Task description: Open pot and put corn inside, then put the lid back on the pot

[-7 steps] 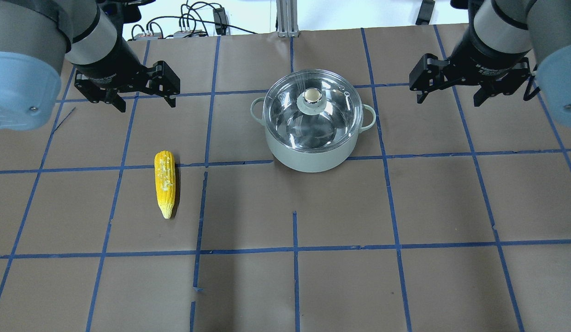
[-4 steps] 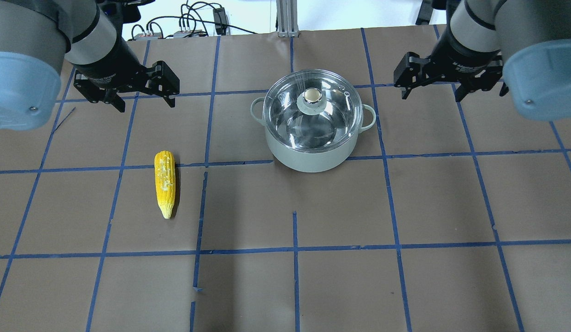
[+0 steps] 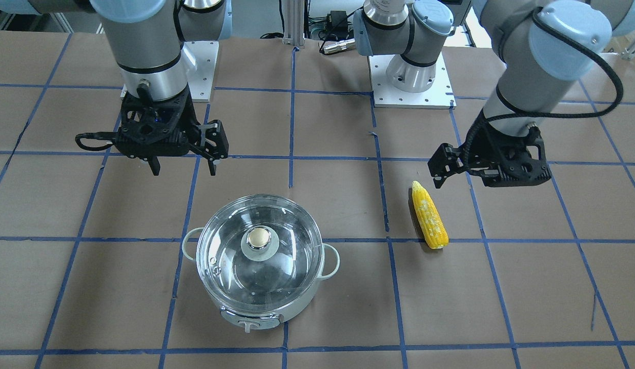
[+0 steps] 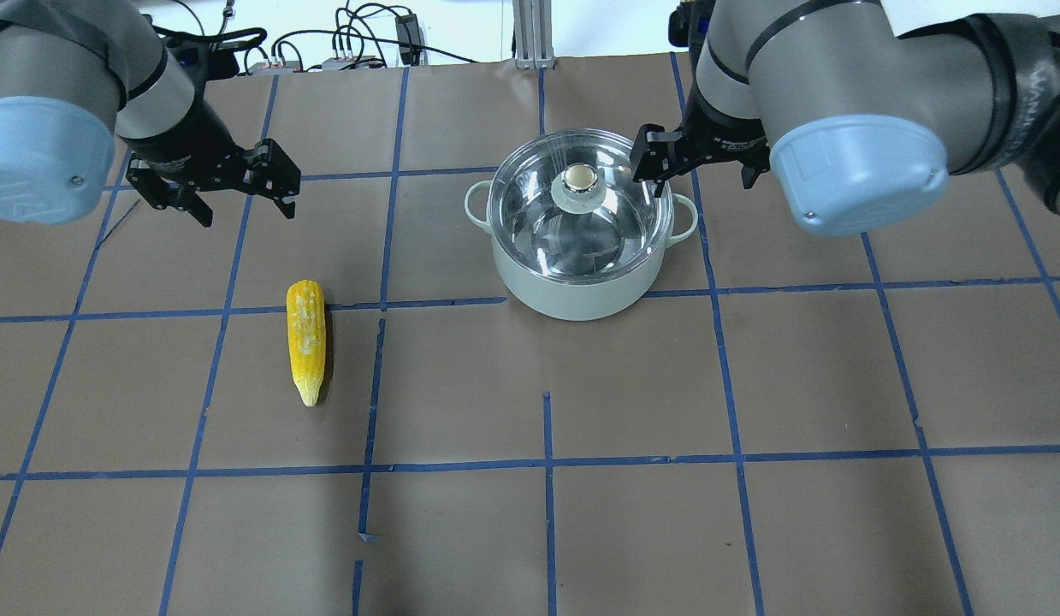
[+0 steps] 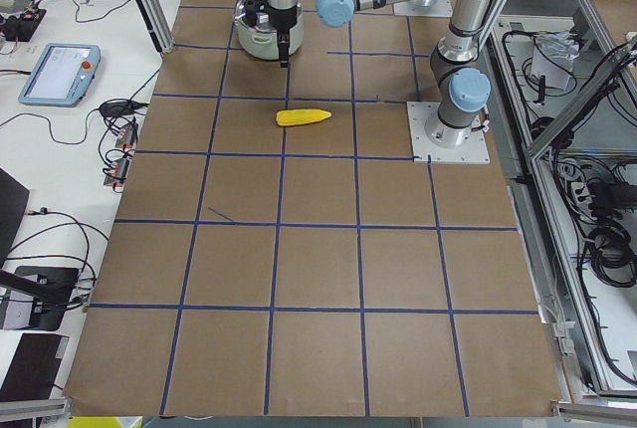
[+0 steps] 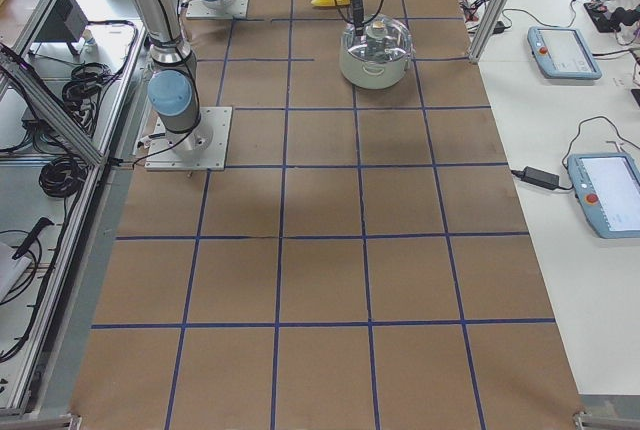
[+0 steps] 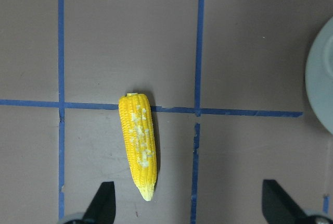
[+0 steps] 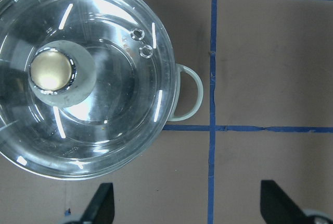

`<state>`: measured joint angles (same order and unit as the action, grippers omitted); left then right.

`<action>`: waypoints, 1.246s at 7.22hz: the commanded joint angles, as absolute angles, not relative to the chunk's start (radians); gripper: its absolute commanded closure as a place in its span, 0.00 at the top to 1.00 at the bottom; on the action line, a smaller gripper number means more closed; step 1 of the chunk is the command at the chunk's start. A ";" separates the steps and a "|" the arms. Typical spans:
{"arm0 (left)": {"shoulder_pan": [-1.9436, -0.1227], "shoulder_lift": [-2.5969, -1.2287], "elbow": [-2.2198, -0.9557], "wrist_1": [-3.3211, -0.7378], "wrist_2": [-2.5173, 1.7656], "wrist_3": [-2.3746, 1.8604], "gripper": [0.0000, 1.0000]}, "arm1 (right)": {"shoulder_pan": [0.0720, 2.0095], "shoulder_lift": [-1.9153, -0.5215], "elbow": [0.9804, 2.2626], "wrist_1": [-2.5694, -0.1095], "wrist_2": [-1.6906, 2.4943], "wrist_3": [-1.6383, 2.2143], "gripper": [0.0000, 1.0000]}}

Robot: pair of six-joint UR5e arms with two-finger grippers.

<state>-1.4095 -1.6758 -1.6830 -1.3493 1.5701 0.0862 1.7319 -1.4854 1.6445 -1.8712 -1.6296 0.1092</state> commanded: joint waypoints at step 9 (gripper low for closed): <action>-1.362 -1.827 -2.074 -0.762 1.582 -0.017 1.00 | 1.787 -1.353 1.628 -2.045 -1.609 0.088 0.99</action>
